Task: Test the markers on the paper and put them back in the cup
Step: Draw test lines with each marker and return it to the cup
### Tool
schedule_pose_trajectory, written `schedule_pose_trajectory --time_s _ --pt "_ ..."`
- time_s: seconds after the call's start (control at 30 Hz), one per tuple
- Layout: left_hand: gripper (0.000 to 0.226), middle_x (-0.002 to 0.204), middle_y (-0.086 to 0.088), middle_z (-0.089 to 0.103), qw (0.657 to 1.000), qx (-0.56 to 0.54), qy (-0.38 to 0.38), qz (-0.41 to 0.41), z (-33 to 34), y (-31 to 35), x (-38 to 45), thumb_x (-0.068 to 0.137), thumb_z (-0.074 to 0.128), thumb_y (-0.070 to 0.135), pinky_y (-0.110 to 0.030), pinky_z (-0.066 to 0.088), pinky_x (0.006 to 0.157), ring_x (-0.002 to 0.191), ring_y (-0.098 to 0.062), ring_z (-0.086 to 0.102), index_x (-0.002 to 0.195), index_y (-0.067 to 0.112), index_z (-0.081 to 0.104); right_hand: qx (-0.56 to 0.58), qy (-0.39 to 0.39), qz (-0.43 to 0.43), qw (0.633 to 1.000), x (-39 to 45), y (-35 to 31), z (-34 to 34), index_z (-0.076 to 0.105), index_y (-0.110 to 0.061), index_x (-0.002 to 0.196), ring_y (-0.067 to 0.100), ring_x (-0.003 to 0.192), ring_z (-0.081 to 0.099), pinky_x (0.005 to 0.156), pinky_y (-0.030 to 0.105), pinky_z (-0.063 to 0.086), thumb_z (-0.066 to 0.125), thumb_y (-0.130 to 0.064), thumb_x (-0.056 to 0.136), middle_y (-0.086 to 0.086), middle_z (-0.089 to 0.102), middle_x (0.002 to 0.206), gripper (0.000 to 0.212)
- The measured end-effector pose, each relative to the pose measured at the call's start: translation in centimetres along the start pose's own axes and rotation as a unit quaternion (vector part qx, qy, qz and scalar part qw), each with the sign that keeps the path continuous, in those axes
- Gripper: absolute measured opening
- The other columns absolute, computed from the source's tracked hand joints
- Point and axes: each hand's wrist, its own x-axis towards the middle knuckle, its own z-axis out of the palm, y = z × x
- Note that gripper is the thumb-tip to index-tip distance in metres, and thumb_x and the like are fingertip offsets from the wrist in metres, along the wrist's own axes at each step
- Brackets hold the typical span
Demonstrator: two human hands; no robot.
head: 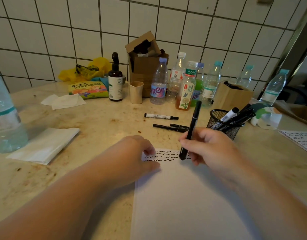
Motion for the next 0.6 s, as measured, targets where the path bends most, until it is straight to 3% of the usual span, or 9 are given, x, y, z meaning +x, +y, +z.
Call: schedule_pose_trajectory --time_s 0.1,0.2,0.27,0.37,0.43,0.5,0.6 --pt "0.032 0.089 0.030 0.052 0.999 -0.030 -0.015 0.013 -0.6 1.3 -0.5 0.084 0.062 0.057 -0.009 0.036 0.065 0.083 0.008 0.051 0.113 0.044 0.062 0.086 -0.011 -0.021 0.996 -0.5 0.7 0.5 0.079 -0.018 0.083 0.020 0.062 0.057 0.058 0.031 0.046 0.068 -0.009 0.089 0.005 0.060 0.060 0.015" --pt "0.018 0.090 0.028 0.059 0.997 -0.069 -0.017 0.030 -1.1 2.1 -0.8 0.088 0.058 0.052 -0.013 0.040 0.067 0.083 0.004 0.055 0.106 0.052 0.059 0.204 -0.040 -0.029 0.978 -1.1 0.4 0.9 0.080 -0.011 0.080 0.023 0.060 0.060 0.056 0.032 0.043 0.063 -0.027 0.083 0.013 0.064 0.061 0.024" --pt "0.013 0.088 0.029 0.063 0.994 -0.098 -0.017 0.041 -1.3 2.4 -0.9 0.091 0.056 0.047 -0.011 0.041 0.067 0.085 0.008 0.056 0.095 0.060 0.054 0.210 -0.072 -0.047 0.974 -1.3 0.4 1.1 0.081 -0.011 0.083 0.024 0.061 0.063 0.058 0.033 0.045 0.058 -0.032 0.085 0.015 0.068 0.065 0.031" --pt "0.022 0.078 0.017 0.066 0.992 -0.119 -0.026 0.031 -1.4 2.5 -0.9 0.094 0.049 0.045 -0.019 0.045 0.064 0.072 -0.002 0.057 0.076 0.044 0.062 0.187 -0.094 -0.063 0.976 -1.4 0.4 1.1 0.081 -0.010 0.087 0.021 0.059 0.063 0.055 0.027 0.048 0.054 -0.027 0.093 0.015 0.071 0.067 0.033" --pt "0.030 0.069 0.013 0.062 0.990 -0.124 -0.068 0.026 -1.6 2.6 -0.9 0.097 0.044 0.046 -0.022 0.042 0.062 0.063 -0.004 0.053 0.075 0.039 0.064 0.160 -0.096 -0.077 0.979 -1.4 0.4 0.9 0.082 -0.011 0.083 0.019 0.054 0.060 0.050 0.023 0.046 0.050 -0.015 0.098 0.012 0.069 0.061 0.035" --pt "0.032 0.064 0.015 0.058 0.979 -0.143 -0.137 0.034 -2.0 2.5 -1.1 0.098 0.042 0.045 -0.022 0.041 0.063 0.061 -0.004 0.049 0.079 0.037 0.066 0.153 -0.100 -0.099 0.978 -1.5 0.3 0.6 0.081 -0.011 0.077 0.023 0.051 0.057 0.047 0.026 0.043 0.050 -0.011 0.092 0.014 0.065 0.056 0.035" --pt "0.034 0.059 0.014 0.053 0.964 -0.183 -0.192 0.032 -3.0 1.7 -1.4 0.098 0.042 0.041 -0.018 0.038 0.059 0.055 -0.002 0.043 0.079 0.032 0.069 0.221 -0.035 -0.094 0.970 -1.1 0.9 -0.5 0.077 -0.008 0.061 0.022 0.041 0.048 0.046 0.029 0.032 0.048 -0.011 0.074 0.019 0.052 0.047 0.032"
